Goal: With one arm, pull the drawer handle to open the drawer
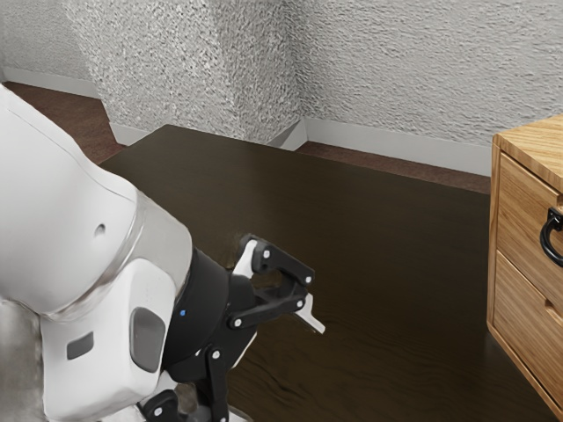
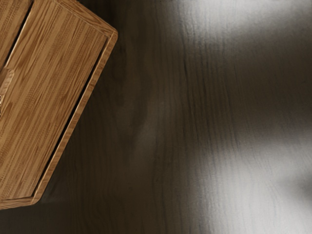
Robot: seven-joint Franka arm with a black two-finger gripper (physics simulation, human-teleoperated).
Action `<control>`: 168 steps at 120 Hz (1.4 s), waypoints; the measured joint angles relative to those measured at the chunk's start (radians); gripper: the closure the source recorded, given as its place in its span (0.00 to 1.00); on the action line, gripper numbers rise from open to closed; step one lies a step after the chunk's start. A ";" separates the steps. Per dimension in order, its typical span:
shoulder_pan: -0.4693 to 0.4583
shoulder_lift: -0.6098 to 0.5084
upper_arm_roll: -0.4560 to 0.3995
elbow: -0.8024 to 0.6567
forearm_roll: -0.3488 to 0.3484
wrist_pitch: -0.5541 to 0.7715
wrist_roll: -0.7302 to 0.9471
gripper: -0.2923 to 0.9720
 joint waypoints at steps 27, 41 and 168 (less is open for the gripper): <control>-0.064 0.106 -0.004 0.060 0.023 0.130 0.190 0.23; -0.073 0.151 -0.004 0.078 0.027 0.158 0.263 0.23; -0.013 0.415 0.080 0.288 0.013 0.236 0.548 0.23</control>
